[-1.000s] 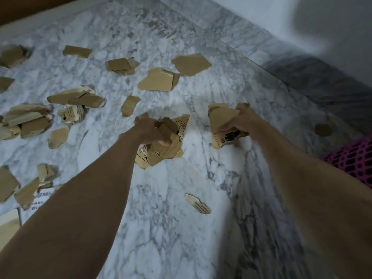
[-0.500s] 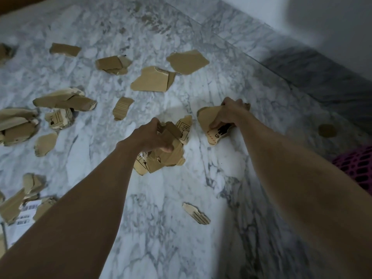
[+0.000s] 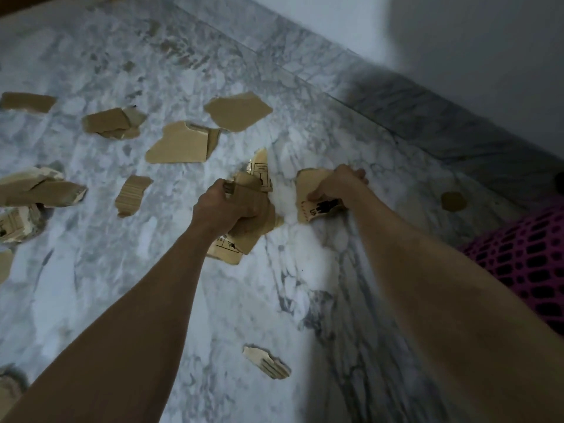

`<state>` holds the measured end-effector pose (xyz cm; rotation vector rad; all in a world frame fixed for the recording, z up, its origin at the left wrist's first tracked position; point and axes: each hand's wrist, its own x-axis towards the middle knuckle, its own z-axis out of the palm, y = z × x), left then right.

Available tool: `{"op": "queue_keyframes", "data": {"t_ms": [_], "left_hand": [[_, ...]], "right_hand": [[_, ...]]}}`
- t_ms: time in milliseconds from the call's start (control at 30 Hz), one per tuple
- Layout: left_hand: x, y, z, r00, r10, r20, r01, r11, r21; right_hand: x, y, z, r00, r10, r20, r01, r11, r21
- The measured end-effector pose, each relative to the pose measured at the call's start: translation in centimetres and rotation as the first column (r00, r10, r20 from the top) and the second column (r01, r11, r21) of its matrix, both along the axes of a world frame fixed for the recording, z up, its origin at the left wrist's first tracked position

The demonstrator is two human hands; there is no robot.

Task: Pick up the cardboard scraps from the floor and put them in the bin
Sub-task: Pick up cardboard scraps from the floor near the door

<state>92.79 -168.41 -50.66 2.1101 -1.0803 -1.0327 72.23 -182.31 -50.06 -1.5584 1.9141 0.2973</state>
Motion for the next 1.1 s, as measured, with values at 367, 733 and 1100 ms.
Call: {"op": "queue_keyframes", "data": {"t_ms": [367,733,1100], "left_hand": [[-6.4,-5.3,-0.4,0.997,0.065,0.044,-0.066,0.998,0.017],[-6.5,-5.7,-1.0,0.993,0.113,0.033,-0.114,0.993,0.011],[-6.0,-5.1,-1.0,0.997,0.075,-0.009,-0.076,0.997,-0.018]], "right_hand": [[-4.4,0.3,-1.0,0.734,-0.367,0.572,0.468,0.883,-0.033],[-15.2,-2.7,-0.3,0.567,-0.759,0.32,0.78,0.62,0.086],[-13.6,-1.2,-1.8,0.695,-0.656,0.295,0.688,0.725,-0.007]]}}
